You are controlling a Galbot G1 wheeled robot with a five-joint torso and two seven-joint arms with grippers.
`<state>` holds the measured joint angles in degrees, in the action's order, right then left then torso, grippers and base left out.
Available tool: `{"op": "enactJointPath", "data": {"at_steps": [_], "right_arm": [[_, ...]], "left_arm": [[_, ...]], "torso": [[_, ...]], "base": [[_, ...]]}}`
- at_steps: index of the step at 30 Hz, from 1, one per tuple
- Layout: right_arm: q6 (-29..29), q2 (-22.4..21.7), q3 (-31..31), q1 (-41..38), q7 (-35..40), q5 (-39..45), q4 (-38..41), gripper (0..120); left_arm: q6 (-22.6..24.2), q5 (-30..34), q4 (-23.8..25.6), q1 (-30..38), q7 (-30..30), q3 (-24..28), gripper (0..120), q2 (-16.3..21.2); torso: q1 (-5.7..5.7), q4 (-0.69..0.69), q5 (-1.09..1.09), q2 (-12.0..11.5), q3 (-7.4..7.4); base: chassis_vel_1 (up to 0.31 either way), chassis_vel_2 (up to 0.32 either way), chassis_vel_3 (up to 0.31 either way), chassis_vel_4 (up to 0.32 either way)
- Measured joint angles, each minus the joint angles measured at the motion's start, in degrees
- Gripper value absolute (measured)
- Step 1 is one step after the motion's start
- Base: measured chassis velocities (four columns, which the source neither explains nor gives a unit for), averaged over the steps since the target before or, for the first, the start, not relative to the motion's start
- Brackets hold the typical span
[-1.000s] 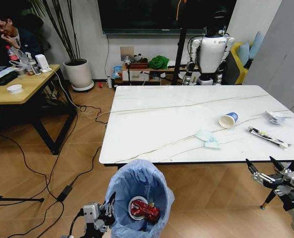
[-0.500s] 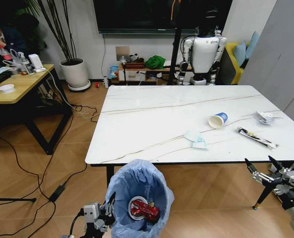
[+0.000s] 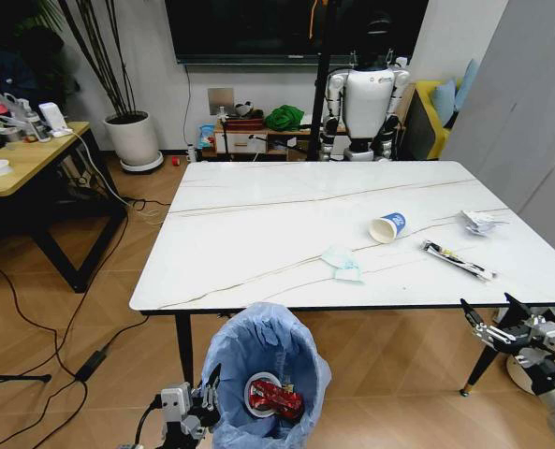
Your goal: Pick up the trash bin and place the trash from the table into it.
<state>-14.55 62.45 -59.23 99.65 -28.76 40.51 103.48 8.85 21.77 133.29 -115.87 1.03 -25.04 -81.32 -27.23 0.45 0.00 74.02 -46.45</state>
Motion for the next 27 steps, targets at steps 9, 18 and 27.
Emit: {"op": "enactJointPath", "data": {"at_steps": [9, 18, 27], "right_arm": [[-1.22, -0.18, 0.21, 0.11, -0.31, -1.02, -0.04, 100], [0.49, -4.53, 5.54, 0.07, 7.72, -6.32, 5.84, 100], [9.32, -10.05, 13.84, -2.55, 14.55, -7.10, 12.31, 100]], "left_arm": [[-0.10, -0.34, 0.02, -0.20, 0.04, 0.22, 0, -0.02], [-0.34, -0.98, 0.59, -1.28, 0.11, 0.39, 0, 0.29], [-0.40, -1.36, 0.80, -1.87, 0.15, 0.44, 0, 0.66]], "torso": [[0.00, -0.01, 0.00, 0.00, 0.00], [0.00, -0.02, -0.03, 0.00, 0.00], [0.00, -0.02, 0.01, 0.00, 0.00]], "base": [[-0.104, -0.101, 0.117, 0.110], [-0.027, -0.033, 0.022, 0.027], [0.019, 0.008, -0.001, -0.006]]}}
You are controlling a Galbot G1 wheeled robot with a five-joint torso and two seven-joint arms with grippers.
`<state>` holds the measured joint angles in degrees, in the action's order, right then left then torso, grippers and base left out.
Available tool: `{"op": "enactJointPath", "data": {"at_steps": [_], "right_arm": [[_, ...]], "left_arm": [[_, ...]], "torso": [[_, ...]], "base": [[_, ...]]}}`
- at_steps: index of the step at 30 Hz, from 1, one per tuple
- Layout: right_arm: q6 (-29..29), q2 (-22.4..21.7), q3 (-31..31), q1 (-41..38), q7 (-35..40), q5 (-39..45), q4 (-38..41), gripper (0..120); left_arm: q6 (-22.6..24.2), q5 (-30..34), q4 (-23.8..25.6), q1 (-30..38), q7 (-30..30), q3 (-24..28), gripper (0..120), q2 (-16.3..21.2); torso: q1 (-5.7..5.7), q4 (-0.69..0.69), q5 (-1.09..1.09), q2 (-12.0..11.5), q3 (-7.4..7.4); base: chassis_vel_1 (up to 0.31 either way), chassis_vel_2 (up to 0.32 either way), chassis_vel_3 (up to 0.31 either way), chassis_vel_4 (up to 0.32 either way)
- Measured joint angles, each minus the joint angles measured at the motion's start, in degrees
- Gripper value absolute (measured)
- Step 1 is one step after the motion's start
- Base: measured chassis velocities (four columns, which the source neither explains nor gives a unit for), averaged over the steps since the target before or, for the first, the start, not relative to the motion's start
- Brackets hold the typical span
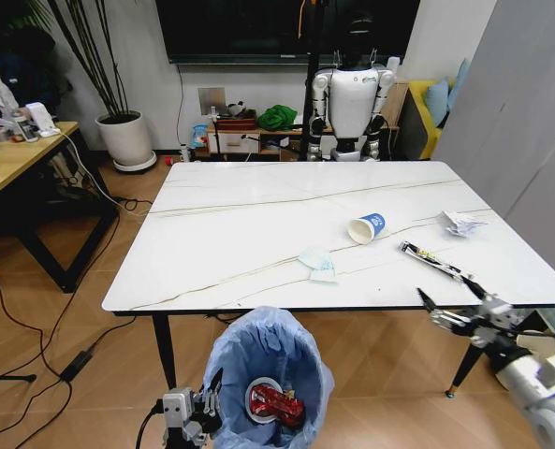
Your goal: Pick up the trash bin and place the trash from the table into it.
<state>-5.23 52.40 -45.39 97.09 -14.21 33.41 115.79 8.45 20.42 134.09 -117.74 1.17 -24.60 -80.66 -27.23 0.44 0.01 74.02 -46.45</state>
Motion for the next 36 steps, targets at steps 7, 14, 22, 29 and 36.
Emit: {"op": "enactJointPath", "data": {"at_steps": [7, 14, 22, 29, 36], "right_arm": [[3.35, -7.07, 8.71, -6.26, 5.22, 3.42, 0.39, 100], [7.94, -14.58, 18.09, -16.02, 8.45, 10.67, -0.31, 100], [10.58, -17.26, 21.81, -20.75, 8.33, 14.21, -4.18, 100], [10.48, -16.14, 27.46, -26.56, 7.26, 14.43, -7.80, 100], [9.81, -15.53, 31.42, -30.00, 6.14, 13.97, -8.54, 100]], "left_arm": [[-0.15, -0.32, 0.19, -0.77, 0.02, -0.10, 0, 0.25], [-0.22, -0.58, 0.63, -1.39, 0.04, -0.77, 0, -0.57], [0.33, -0.29, -0.20, -0.34, 0.06, -0.49, 0, -0.02], [0.19, -1.13, -0.34, -1.03, 0.22, -0.38, 0, -0.90], [0.06, -1.25, 0.35, -2.09, 0.29, -1.26, 0, -0.89]], "torso": [[0.00, 0.01, 0.00, 0.00, 0.00], [0.00, -0.01, -0.01, 0.00, 0.00], [-0.01, 0.02, -0.01, 0.00, -0.01], [0.00, -0.01, 0.00, -0.01, 0.00], [0.00, 0.02, -0.02, 0.00, 0.00]], "base": [[0.000, 0.000, 0.000, 0.000], [0.000, 0.000, 0.000, 0.000], [0.000, 0.000, 0.000, 0.000], [0.000, 0.000, 0.000, 0.000], [0.000, 0.000, 0.000, 0.000]]}}
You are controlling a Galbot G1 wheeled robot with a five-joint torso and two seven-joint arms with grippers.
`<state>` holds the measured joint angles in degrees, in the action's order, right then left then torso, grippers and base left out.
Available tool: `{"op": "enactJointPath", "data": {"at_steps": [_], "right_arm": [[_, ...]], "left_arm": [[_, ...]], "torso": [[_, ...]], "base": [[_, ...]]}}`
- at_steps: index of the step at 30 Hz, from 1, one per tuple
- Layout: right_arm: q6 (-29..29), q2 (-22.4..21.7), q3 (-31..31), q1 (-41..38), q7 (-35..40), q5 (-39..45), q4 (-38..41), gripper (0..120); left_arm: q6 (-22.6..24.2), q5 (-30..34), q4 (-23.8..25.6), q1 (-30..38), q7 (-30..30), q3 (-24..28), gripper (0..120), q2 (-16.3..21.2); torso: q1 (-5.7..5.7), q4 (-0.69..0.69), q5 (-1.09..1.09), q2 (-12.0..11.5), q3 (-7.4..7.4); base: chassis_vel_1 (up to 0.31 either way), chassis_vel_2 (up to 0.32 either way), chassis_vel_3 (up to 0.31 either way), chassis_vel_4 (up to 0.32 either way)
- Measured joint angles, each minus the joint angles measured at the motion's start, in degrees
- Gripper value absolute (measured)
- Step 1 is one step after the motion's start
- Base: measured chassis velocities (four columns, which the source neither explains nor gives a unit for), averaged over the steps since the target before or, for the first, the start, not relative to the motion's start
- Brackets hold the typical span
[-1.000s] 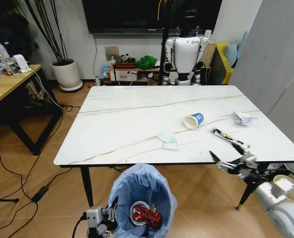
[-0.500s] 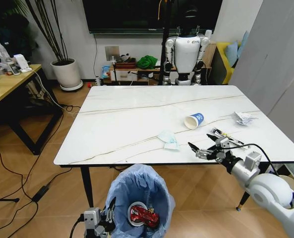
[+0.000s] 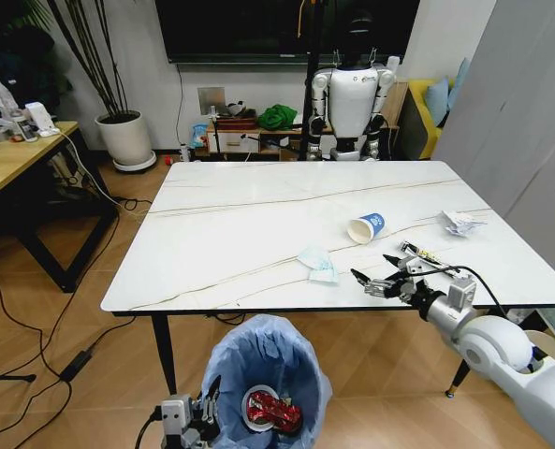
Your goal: Pick up the trash bin and place the trash from the table into it.
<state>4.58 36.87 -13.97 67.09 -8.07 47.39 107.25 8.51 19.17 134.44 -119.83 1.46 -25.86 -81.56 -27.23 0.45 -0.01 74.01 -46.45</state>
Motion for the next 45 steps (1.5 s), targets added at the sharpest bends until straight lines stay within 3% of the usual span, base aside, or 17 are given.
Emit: {"op": "enactJointPath", "data": {"at_steps": [11, 23, 40, 45], "right_arm": [[0.56, 2.99, 16.00, -13.23, -0.22, 0.01, -6.15, 100], [1.87, 4.17, 16.93, -14.99, 0.98, 1.37, -12.18, 100], [1.82, 6.49, 20.02, -18.20, 0.82, 1.43, -14.50, 100], [1.50, 6.52, 20.06, -18.37, 0.41, 1.29, -15.21, 85]], "left_arm": [[0.05, 0.18, 1.29, -1.58, 0.05, -1.61, 0, 0.29], [0.36, 0.54, 0.24, -0.21, -0.03, -1.13, 0, 0.25], [0.52, 1.25, 0.23, -0.08, -0.22, -1.55, 0, 0.79], [0.50, 1.20, 0.30, -0.07, -0.23, -1.50, 0, 0.63]], "torso": [[0.00, -0.04, 0.00, 0.00, 0.00], [0.00, 0.00, 0.01, 0.00, 0.00], [0.00, -0.02, 0.01, 0.00, 0.00], [0.00, -0.01, 0.02, 0.00, 0.00]], "base": [[0.000, 0.000, 0.000, 0.000], [0.000, 0.000, 0.000, 0.000], [0.000, 0.000, 0.000, 0.000], [0.000, 0.000, 0.000, 0.000]]}}
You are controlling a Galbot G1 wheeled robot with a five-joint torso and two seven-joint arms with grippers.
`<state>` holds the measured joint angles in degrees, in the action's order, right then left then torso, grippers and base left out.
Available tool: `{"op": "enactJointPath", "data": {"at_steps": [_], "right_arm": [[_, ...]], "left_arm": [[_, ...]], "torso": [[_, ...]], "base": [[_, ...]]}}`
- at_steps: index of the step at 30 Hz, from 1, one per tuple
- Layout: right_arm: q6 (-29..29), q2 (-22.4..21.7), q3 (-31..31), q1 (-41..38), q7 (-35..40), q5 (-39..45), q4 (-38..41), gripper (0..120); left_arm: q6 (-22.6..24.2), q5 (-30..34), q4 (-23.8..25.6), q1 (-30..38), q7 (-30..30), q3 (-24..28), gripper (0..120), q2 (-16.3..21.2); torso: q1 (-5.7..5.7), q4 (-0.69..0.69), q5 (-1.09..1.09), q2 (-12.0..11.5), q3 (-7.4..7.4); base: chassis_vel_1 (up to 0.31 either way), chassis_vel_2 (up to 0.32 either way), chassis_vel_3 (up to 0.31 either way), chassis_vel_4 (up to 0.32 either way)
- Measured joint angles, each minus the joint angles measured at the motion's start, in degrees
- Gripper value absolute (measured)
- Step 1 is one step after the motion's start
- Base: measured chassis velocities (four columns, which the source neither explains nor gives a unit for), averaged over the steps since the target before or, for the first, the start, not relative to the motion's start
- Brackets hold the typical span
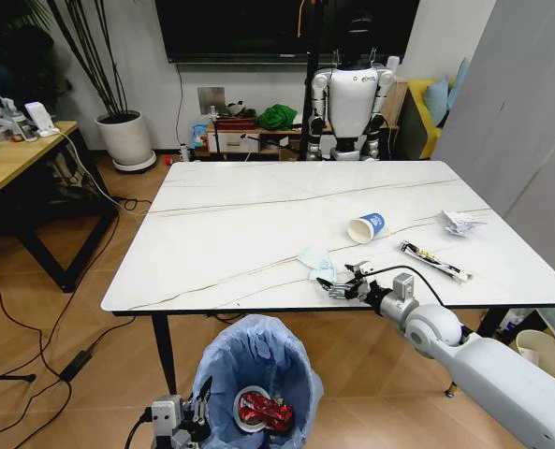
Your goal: Pick up the trash bin and place the trash from the table into it.
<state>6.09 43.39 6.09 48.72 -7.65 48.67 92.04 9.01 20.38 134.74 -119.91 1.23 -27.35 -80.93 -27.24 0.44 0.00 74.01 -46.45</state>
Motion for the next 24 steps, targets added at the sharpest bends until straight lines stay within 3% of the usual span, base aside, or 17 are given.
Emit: {"op": "enactJointPath", "data": {"at_steps": [24], "right_arm": [[-0.71, -1.55, -1.52, 1.14, -1.58, -0.87, -0.02, 0]], "left_arm": [[-0.05, -0.30, -0.47, 0.62, -0.06, 0.43, 0, -0.08]], "torso": [[0.00, 0.00, 0.00, 0.00, 0.00]], "base": [[0.000, 0.000, 0.000, 0.000]]}}
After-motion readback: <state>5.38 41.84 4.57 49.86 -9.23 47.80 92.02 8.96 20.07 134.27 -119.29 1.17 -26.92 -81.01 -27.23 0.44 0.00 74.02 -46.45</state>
